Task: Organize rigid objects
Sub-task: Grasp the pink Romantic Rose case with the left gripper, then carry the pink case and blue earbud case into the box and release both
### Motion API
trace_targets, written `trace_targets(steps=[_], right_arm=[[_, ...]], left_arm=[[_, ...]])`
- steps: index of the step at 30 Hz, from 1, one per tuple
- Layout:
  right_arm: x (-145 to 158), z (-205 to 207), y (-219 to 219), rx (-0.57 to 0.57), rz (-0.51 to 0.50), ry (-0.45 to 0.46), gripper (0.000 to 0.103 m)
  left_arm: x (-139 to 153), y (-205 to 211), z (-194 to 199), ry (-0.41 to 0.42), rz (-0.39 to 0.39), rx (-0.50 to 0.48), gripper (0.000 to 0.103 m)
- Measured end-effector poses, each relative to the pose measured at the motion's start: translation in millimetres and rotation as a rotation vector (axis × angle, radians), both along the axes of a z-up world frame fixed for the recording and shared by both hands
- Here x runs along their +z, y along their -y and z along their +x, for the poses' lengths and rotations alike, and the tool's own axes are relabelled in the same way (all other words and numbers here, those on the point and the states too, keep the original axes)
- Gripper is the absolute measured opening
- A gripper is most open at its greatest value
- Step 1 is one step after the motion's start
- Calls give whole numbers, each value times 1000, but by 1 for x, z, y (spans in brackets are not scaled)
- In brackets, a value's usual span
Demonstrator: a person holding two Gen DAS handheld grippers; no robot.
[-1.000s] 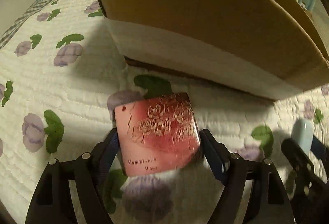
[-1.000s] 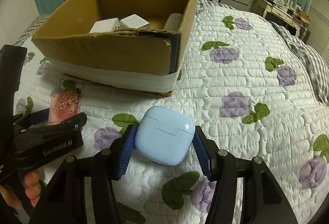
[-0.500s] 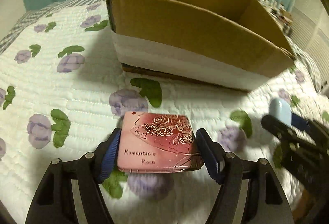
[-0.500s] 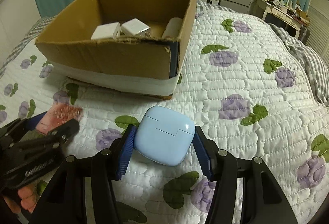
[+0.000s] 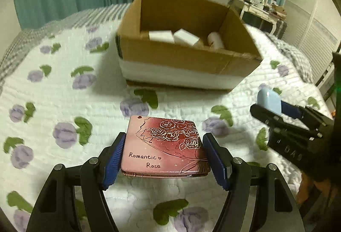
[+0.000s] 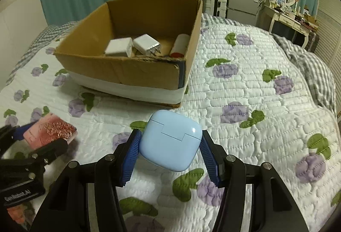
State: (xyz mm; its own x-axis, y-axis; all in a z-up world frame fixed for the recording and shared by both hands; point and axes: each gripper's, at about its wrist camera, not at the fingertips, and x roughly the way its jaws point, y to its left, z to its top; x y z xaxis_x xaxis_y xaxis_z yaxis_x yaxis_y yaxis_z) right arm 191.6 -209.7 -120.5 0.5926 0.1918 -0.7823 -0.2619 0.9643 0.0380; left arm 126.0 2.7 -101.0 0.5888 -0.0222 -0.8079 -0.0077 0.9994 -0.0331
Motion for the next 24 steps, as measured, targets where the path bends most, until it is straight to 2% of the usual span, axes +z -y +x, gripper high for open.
trace_targets(steps=[5, 13, 20, 24], right_arm=[[31, -13, 0, 14, 9, 59, 56], [92, -7, -2, 46, 7, 180, 56], [146, 45, -2, 42, 63, 272, 56], [163, 84, -10, 41, 87, 321, 56]], left_arm=[[42, 10, -6, 82, 3, -21, 73], [99, 26, 21, 191, 19, -53, 73], [132, 33, 76, 273, 50, -83, 73], [130, 35, 114, 293, 70, -94, 73]])
